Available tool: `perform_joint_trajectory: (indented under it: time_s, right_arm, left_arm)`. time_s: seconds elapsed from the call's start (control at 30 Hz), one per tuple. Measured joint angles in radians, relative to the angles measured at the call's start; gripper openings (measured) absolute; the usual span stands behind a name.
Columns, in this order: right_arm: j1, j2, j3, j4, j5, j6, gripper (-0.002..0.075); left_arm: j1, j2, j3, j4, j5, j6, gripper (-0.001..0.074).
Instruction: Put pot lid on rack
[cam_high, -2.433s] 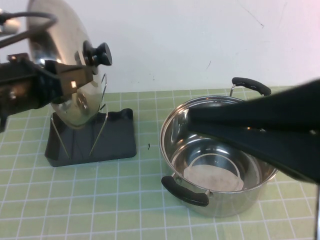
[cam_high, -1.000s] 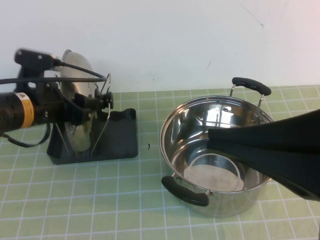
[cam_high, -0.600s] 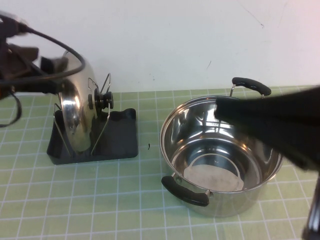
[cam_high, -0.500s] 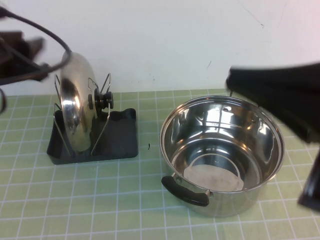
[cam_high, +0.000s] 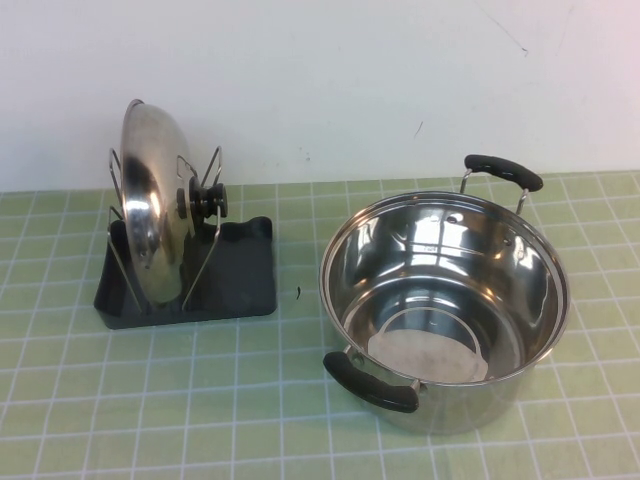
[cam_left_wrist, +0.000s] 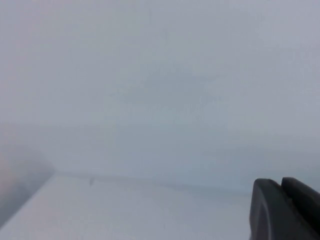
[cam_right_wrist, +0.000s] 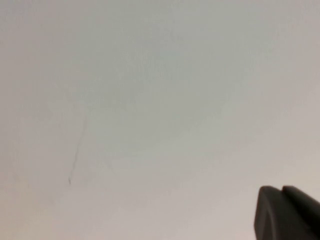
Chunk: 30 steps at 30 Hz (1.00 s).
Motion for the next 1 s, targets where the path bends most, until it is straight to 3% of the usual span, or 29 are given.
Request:
perform_joint_trajectory:
  time_s: [0.1,0.23,0.43,0.67,1.0]
  right_arm:
    - [0.0,-0.006,-0.043,0.232,0.195,-0.242,-0.0001]
    - [0.0,-0.027,-0.096,0.615,0.364,-0.5,-0.0001]
    - [0.0,-0.145,-0.114,1.06,0.424,-0.644,-0.0001]
    - [0.0,-0.359,-0.028,1.257,0.401,-0.67,-0.0001]
    - [0.0,-0.632,0.374,1.324,0.152,-0.609,-0.0001]
  left_arm:
    - [0.0,-0.022,0.0,-0.269,0.126,0.157,0.0001]
    - [0.0,-0.053,0.0,-0.643,0.163,0.408,0.0001]
    - [0.0,-0.133,0.018,-1.185,0.163,0.852,0.0001]
    - [0.0,-0.318,0.182,-1.559,0.106,1.182,-0.0001]
    - [0.0,-0.589,0.537,-2.037,0.073,1.617,-0.0001]
